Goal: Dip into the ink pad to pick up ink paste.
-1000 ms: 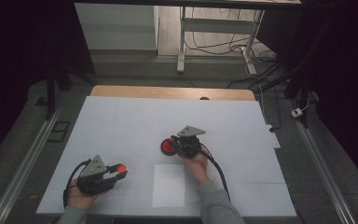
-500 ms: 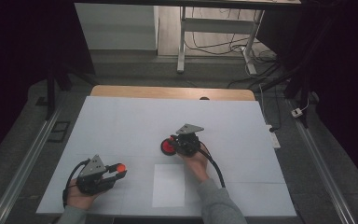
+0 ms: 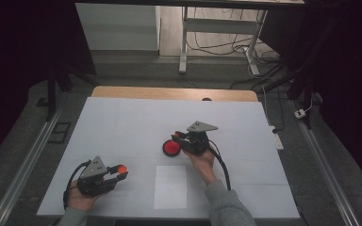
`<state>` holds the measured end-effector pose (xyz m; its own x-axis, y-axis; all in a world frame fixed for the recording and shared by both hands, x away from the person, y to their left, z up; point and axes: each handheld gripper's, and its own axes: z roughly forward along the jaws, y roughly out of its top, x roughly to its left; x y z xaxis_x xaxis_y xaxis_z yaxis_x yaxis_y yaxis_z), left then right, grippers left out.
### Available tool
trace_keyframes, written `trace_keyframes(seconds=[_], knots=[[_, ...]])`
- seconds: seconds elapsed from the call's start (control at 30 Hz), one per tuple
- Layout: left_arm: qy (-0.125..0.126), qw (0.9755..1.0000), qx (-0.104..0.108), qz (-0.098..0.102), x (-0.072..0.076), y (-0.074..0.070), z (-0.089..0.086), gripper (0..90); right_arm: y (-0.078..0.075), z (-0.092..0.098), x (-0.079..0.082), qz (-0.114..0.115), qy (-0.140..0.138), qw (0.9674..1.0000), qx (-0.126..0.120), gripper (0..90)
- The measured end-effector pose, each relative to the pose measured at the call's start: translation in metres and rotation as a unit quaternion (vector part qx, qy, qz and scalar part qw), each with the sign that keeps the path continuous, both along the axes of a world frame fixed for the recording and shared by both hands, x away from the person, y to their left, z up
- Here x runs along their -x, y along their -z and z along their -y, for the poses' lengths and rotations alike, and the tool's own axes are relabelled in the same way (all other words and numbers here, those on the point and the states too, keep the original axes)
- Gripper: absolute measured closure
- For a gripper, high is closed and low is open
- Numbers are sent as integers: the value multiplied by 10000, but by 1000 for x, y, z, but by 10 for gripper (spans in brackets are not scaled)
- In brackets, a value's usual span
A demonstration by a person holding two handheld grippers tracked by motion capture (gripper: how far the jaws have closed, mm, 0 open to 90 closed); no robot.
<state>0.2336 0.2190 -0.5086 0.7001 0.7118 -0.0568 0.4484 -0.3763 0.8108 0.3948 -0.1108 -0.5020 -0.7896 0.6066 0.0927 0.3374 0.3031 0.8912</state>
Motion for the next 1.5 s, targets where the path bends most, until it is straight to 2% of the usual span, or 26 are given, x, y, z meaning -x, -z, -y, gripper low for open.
trace_keyframes(seconds=[0.4, 0.9, 1.33, 1.5], knots=[[-32, 10000, -5, 11, 0, 0, -1, 654, -10, 7, 7, 82, -111, 9999, -6, 730], [-41, 10000, -6, 6, -1, 1, -1, 654, -8, 18, 13, 54, -147, 9999, 27, 730], [-34, 10000, -3, -10, -2, 1, -1, 654, -9, 34, 26, -1, -235, 9995, -224, 729], [-20, 10000, -10, -17, -2, 2, 0, 654, -11, 36, 33, 28, -346, 9992, -207, 729]])
